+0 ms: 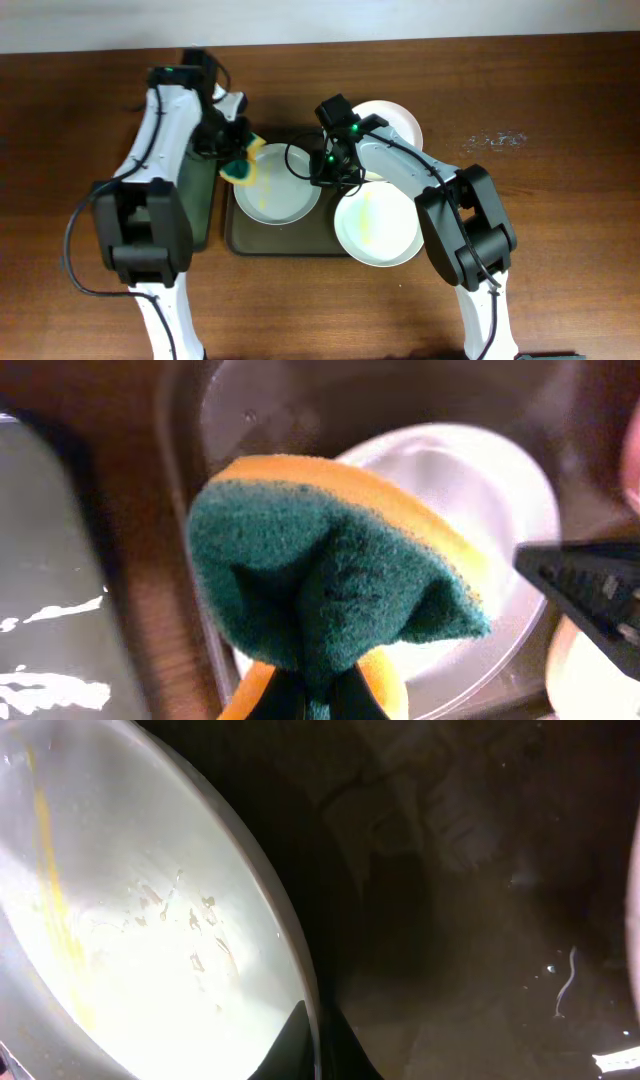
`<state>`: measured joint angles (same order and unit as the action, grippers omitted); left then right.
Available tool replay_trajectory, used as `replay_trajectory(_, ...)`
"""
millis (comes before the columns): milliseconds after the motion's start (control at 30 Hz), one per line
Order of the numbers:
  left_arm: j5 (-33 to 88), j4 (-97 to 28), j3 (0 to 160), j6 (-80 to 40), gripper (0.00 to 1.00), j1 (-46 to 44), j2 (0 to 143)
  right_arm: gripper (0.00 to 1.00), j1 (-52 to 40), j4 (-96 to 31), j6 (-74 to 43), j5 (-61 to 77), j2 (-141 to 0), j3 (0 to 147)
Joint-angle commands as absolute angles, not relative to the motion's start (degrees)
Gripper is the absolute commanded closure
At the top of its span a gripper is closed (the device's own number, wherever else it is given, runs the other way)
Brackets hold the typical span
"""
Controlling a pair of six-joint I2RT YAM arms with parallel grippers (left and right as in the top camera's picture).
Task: Clean dirty plates on tray and stack at the side
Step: 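Grasp the green-yellow sponge with the left gripper and lift it, then scrub the left plate with the sponge while right gripper holds its rim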
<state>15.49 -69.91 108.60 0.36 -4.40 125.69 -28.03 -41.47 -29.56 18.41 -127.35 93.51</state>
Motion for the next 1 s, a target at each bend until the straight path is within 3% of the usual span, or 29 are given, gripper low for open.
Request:
replay_trajectory(0, 11.92, -62.76, 100.57, -6.9, 1.0, -8.27, 124.92, 0.96, -27.73, -41.6, -29.47, 18.85, -128.9, 92.51)
replay_trajectory(100, 2.24, -55.96, 93.12, -15.9, 1.0, -11.68, 124.92, 0.96, -27.73, -41.76, -29.45, 18.85, -128.9, 92.51)
replay_trajectory(200, 0.95, -50.3, 87.79, -17.32, 1.0, -12.91, 124.92, 0.96, -27.73, -41.71, -29.45, 18.41, -128.9, 92.51)
replay_trajectory(233, 2.79, -50.61, 87.2, -15.68, 1.0, -13.54, 124.92, 0.96, -27.73, -41.71, -29.45, 18.39, -128.9, 92.51)
replay_trajectory(300, 21.26, -52.49, 87.13, -0.4, 1.0, -14.66, 124.9, 0.96, -27.73, -41.74, -29.45, 18.11, -128.9, 92.51)
replay_trajectory(367, 32.4, -55.07, 87.13, 5.65, 1.0, -14.74, 124.9, 0.96, -27.73, -41.74, -29.43, 17.78, -128.9, 92.51)
replay_trajectory(500, 33.17, -56.49, 87.18, 6.15, 1.0, -12.73, 124.9, 0.96, -27.73, -41.95, -29.45, 17.78, -128.9, 92.51)
replay_trajectory(567, 26.15, -57.12, 87.5, 4.47, 1.0, -10.68, 124.9, 0.96, -27.73, -42.04, -29.43, 17.78, -128.9, 92.51)
replay_trajectory(667, -0.86, -55.99, 88.82, -7.99, 1.0, -9.34, 124.9, 0.96, -27.73, -42.06, -29.43, 17.76, -128.9, 92.51)
replay_trajectory(733, -11.62, -52.4, 88.97, -13.78, 1.0, -9.41, 124.9, 0.96, -27.73, -42.41, -29.43, 17.32, -128.9, 92.51)
replay_trajectory(967, -17.08, -50.11, 88.97, -18.35, 1.0, -9.74, 124.9, 0.96, -27.62, -45.41, -32.01, 17.39, -129.88, 92.12)
